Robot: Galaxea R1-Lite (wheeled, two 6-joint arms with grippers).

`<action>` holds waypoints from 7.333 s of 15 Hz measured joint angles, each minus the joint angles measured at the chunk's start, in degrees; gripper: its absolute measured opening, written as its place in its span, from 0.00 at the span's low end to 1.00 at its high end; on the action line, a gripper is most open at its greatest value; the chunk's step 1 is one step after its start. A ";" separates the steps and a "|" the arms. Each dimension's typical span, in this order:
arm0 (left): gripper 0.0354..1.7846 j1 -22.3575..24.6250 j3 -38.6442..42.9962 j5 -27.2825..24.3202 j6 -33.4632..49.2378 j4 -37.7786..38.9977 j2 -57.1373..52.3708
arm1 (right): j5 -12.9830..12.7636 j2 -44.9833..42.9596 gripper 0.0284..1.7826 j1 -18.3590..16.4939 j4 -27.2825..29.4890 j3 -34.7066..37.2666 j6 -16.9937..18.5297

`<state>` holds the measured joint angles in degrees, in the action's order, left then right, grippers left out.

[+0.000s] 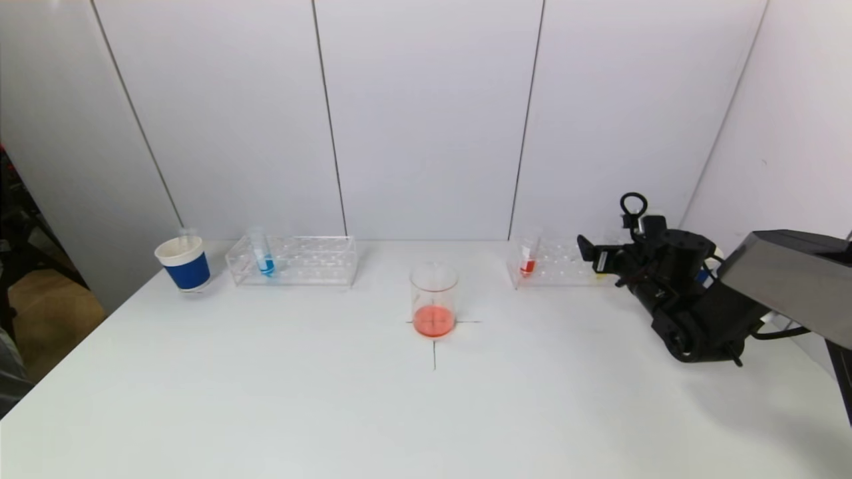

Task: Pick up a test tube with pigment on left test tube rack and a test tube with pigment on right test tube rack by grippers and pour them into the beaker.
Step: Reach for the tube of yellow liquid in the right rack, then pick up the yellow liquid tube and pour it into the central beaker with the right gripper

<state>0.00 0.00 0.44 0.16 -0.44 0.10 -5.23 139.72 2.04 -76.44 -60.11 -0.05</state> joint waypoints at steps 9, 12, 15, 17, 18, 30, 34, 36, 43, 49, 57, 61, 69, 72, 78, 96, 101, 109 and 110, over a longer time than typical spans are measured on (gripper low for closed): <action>0.99 0.00 0.00 -0.02 0.00 0.00 0.00 | -0.69 1.62 1.00 0.50 -0.30 -2.01 0.15; 0.99 0.00 0.00 -0.02 -0.02 0.00 0.00 | -0.72 1.72 1.00 0.49 -0.20 -2.06 0.10; 0.99 0.00 0.00 -0.04 0.00 0.00 0.00 | -0.78 1.88 1.00 0.49 -0.11 -2.27 0.07; 0.99 0.00 0.00 -0.02 0.00 0.00 0.00 | -0.80 2.05 1.00 0.44 -0.13 -2.45 0.05; 0.99 0.00 0.00 -0.02 0.00 0.00 0.00 | -0.80 2.12 1.00 0.41 -0.18 -2.49 0.05; 0.99 0.00 0.00 -0.02 0.00 0.00 0.00 | -0.78 2.21 0.27 0.41 0.09 -2.56 0.05; 0.99 0.00 0.00 -0.02 0.00 0.00 0.00 | -0.80 2.21 0.29 0.39 0.06 -2.56 0.05; 0.99 0.00 0.00 -0.02 -0.02 0.00 0.00 | -0.78 2.21 0.29 0.39 0.09 -2.56 0.05; 0.99 0.00 0.00 -0.02 -0.02 0.00 0.00 | -0.52 1.18 0.29 0.24 0.76 -2.40 -0.35; 0.99 0.00 0.00 -0.04 -0.02 0.00 0.00 | 0.05 -1.76 0.29 0.00 5.27 -3.43 -0.68; 0.99 0.00 0.00 -0.02 0.00 0.02 0.00 | -0.09 -5.71 0.29 0.00 10.64 -6.03 -2.67; 0.99 0.00 0.00 -0.02 0.00 0.02 0.00 | 0.05 -8.33 0.29 0.09 13.70 -7.25 -4.30; 0.99 0.00 0.00 -0.02 0.00 0.02 0.00 | 0.49 -15.98 0.29 0.55 31.78 -15.96 -4.79; 0.99 0.00 0.00 -0.02 0.00 0.00 0.00 | 1.55 -17.88 0.29 1.16 40.13 -22.74 -4.91; 0.99 0.00 0.00 -0.02 0.00 0.00 0.00 | 9.34 -19.92 0.29 4.71 51.32 -33.27 -8.59; 0.99 -0.18 0.00 -0.02 -0.02 0.02 0.00 | 34.74 -14.28 0.29 18.54 58.61 -45.59 -38.25; 0.99 -0.18 0.00 -0.02 -0.05 0.04 0.00 | 43.33 -12.13 0.29 20.57 63.60 -45.86 -50.99; 0.99 -0.18 0.00 -0.02 -0.05 0.04 0.00 | 47.40 -9.92 0.29 20.83 71.97 -46.99 -69.38; 0.99 -0.18 0.00 -0.02 -0.02 0.06 0.00 | 47.98 -9.40 0.29 20.87 71.97 -46.75 -71.23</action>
<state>-0.18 0.00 0.41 0.13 -0.38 0.10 42.75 130.32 22.91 -4.46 -106.86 -71.28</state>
